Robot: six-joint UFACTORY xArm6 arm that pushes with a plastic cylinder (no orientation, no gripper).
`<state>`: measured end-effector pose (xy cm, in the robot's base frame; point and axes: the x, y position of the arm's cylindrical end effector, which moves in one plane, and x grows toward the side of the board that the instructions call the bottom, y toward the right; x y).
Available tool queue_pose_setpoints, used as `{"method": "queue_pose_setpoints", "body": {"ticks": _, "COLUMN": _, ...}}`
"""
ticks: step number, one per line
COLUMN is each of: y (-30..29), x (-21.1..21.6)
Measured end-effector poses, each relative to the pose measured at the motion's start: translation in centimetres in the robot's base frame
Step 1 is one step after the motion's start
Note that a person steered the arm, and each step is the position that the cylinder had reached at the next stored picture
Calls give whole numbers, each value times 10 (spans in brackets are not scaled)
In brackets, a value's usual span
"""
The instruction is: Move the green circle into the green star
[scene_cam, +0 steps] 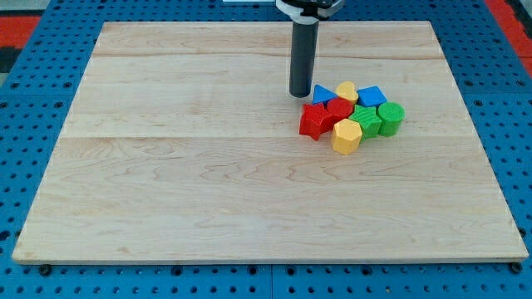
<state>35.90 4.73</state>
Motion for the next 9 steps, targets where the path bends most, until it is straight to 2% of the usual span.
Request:
{"method": "queue_pose_setpoints", "body": {"ticks": 2, "y": -15, "x": 2}}
{"method": "queue_pose_setpoints", "body": {"ticks": 3, "y": -49, "x": 18}}
{"method": "queue_pose_setpoints", "body": {"ticks": 4, "y": -69, "x": 50}}
{"method": "queue_pose_setpoints", "body": {"ticks": 5, "y": -85, "x": 100}}
{"method": "queue_pose_setpoints", "body": {"ticks": 6, "y": -69, "x": 125}}
{"method": "queue_pose_setpoints", "body": {"ticks": 7, "y": -18, "x": 124}}
{"method": "queue_pose_setpoints", "body": {"ticks": 8, "y": 10, "x": 140}}
{"method": "queue_pose_setpoints", "body": {"ticks": 9, "y": 67, "x": 134}}
